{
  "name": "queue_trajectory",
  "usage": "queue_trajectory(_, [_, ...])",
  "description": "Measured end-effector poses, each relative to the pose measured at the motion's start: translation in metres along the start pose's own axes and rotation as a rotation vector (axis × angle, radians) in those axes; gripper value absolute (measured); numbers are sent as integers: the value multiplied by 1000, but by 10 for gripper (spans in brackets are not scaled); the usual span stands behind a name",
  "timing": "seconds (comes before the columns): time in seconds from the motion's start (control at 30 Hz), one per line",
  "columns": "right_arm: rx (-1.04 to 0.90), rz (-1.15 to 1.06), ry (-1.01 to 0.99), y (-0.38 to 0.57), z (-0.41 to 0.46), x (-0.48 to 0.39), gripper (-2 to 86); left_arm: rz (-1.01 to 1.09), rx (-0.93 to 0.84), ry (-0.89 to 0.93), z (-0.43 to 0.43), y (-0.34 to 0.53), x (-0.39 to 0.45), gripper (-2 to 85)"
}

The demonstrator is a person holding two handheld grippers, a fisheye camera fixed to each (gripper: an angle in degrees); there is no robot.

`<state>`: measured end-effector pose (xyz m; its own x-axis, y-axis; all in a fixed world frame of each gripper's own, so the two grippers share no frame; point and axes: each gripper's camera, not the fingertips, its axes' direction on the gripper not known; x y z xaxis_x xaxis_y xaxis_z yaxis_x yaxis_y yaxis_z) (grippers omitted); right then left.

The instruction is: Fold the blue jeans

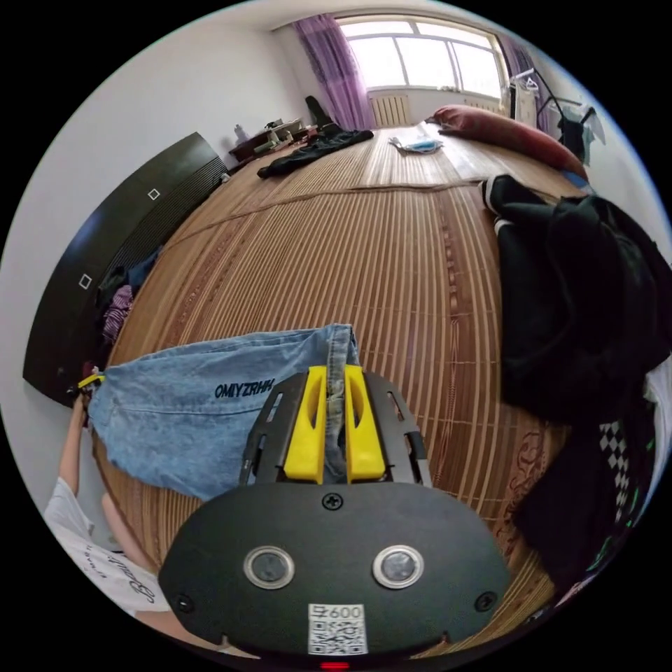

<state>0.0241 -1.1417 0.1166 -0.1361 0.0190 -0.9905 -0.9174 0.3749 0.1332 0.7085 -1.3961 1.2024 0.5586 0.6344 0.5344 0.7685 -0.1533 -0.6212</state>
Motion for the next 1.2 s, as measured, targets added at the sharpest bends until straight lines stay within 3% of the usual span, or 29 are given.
queue_trajectory(0.23, [190,-75,2,34,-69,-28,-6,-2,263,45,-82,59,-46,41])
queue_trajectory(0.33, [179,-73,33,37,-78,-37,-6,-69,368,61,-97,77,-73,34])
queue_trajectory(0.4, [160,-57,60,39,-74,-41,-6,-103,316,69,-82,78,-91,33])
queue_trajectory(0.53, [-69,44,49,44,-26,-37,-6,-103,19,29,-9,84,-117,35])
queue_trajectory(0.87, [49,150,-77,132,-56,-19,14,-186,60,97,23,176,-189,63])
queue_trajectory(0.93, [100,174,-11,160,-83,-19,19,-364,156,27,-6,211,-214,66])
queue_trajectory(0.97, [146,162,48,182,-103,-26,19,-535,299,-77,-36,252,-222,62])
queue_trajectory(1.0, [170,151,90,195,-113,-32,15,-574,392,-128,-50,273,-219,52])
queue_trajectory(1.03, [231,115,167,221,-130,-47,5,-569,520,-216,-72,307,-205,32])
queue_trajectory(1.07, [293,81,201,247,-142,-60,2,-513,539,-282,-80,328,-185,24])
queue_trajectory(1.2, [232,-14,-60,288,-136,-88,-6,-93,333,-153,-36,348,-100,11])
